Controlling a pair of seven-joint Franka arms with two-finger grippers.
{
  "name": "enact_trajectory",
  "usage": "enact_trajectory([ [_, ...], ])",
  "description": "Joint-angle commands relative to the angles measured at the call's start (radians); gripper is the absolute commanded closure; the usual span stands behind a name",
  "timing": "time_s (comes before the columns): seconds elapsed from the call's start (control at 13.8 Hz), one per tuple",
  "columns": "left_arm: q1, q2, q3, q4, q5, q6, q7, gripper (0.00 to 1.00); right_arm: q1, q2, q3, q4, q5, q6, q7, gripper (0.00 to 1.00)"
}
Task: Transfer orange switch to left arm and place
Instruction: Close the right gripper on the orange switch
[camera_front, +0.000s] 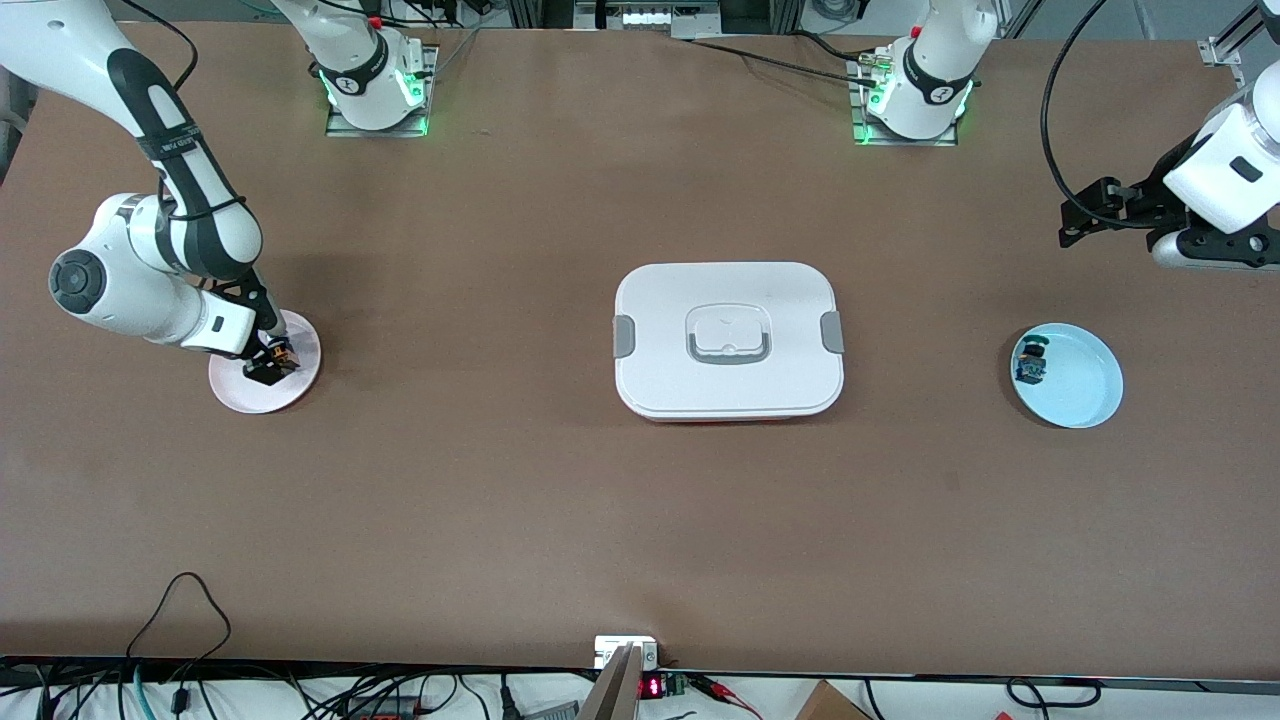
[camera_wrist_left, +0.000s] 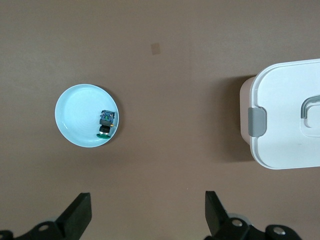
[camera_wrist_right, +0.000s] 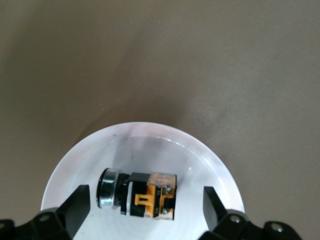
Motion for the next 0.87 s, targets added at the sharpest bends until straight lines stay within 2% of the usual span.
enact_trajectory([
  [0.0,-0.003,0.008,-0.001,0.025,0.020,-0.020,-0.003,0.00,-0.016,-0.007,0.011,-0.022,-0.011,0.030,-0.022,0.00],
  [0.8,-0.003,0.008,-0.001,0.025,0.020,-0.020,-0.003,0.00,-0.041,0.032,0.011,-0.022,-0.013,0.080,-0.048,0.00],
])
